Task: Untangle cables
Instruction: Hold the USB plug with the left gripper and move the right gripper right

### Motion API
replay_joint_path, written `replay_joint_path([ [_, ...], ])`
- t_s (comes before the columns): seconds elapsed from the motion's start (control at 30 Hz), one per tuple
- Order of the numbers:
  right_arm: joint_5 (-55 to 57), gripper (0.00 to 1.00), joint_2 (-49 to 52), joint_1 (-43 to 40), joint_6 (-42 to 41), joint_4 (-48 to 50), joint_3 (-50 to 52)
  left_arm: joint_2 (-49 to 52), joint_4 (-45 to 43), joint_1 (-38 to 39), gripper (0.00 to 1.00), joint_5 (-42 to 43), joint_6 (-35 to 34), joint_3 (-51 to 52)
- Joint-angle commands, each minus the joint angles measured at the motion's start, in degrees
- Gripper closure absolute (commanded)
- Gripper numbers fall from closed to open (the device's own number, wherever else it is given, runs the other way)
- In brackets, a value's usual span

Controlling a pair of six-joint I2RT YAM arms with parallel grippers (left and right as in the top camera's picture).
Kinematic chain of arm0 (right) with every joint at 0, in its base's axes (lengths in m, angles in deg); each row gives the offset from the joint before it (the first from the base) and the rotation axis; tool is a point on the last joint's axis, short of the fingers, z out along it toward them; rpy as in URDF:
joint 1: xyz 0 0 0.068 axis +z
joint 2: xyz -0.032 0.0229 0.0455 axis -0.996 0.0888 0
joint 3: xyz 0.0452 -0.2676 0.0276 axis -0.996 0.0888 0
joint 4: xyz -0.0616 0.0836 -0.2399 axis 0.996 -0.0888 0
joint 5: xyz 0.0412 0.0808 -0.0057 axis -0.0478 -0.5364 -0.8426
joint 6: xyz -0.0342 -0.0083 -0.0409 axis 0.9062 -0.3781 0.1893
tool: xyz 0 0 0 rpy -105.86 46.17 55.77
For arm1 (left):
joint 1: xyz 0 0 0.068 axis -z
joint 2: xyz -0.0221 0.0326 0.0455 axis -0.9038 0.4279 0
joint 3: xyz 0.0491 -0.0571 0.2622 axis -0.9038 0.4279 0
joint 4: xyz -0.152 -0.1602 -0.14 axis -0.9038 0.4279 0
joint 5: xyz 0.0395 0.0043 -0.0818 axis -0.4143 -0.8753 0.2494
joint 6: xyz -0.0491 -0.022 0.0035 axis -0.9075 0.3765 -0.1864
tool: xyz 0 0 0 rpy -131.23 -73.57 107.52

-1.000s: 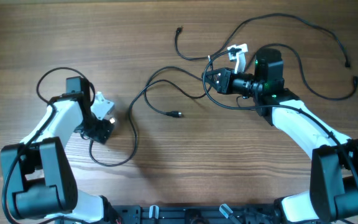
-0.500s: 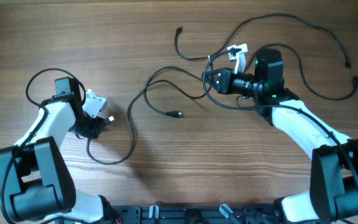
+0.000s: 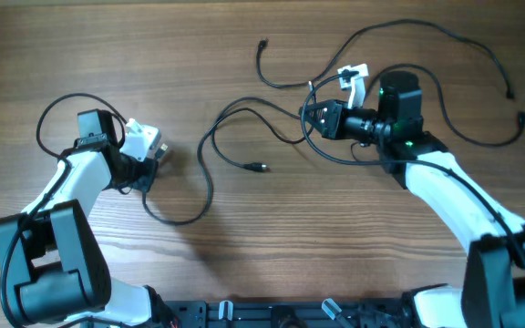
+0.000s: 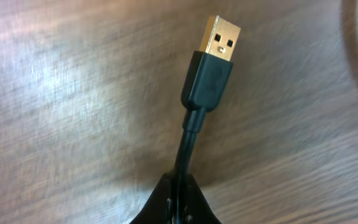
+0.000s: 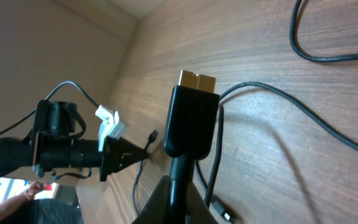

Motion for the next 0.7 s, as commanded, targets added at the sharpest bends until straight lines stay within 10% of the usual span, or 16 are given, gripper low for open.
replay_joint_path([
  [0.0, 2.6, 0.96, -4.5, -0.1, 1.1, -2.6, -0.7, 0.6, -2.9, -0.3, 0.96, 4.6, -4.5, 0.6],
  [0.67, 23.4, 0.96, -32.8, -0.2, -3.4, -29.2, -0.7, -5.0, -5.3, -21.0, 0.96, 11.2, -14.5, 0.4],
])
